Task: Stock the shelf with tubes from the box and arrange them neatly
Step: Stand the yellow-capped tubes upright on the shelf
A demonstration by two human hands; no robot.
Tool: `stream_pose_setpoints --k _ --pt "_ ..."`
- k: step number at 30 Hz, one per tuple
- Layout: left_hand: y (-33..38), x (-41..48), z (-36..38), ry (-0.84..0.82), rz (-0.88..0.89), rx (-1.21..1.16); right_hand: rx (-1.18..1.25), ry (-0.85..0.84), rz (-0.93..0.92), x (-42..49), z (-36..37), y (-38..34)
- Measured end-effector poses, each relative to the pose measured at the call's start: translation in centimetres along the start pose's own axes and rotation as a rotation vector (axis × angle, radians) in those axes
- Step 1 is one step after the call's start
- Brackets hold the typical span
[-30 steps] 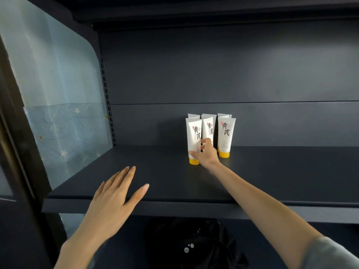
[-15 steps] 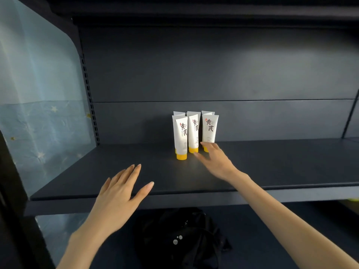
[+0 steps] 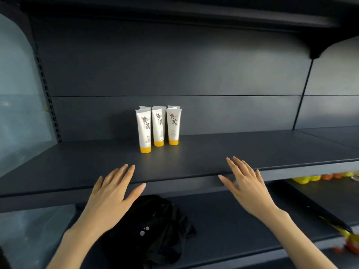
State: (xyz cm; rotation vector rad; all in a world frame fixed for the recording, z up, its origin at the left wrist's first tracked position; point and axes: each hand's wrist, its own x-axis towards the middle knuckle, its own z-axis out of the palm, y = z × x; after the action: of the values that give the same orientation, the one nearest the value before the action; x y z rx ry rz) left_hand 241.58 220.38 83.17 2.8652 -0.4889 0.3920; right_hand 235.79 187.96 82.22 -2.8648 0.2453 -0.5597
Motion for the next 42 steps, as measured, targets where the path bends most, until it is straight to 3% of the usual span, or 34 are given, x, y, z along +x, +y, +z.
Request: stream_pose_setpoints --k 11,23,29,42 --pt "13.3 -3.3 5.2 -0.044 0.067 0.092 -0.196 -0.054 0.203 -8.8 -3.1 16.5" --pt "27.4 -4.6 12.6 -0.221 0.276 0.150 -0.332 -0.279 0.465 -21.1 -4.9 30.7" --pt "32.4 -3.1 16.6 -0.328 0.417 0.160 -0.298 -0.372 0.643 -26.1 -3.4 35.1" --pt "43.8 4.2 26.7 -0.485 0.779 0.113 -0.228 -0.258 1.062 -31.1 0.8 40.1"
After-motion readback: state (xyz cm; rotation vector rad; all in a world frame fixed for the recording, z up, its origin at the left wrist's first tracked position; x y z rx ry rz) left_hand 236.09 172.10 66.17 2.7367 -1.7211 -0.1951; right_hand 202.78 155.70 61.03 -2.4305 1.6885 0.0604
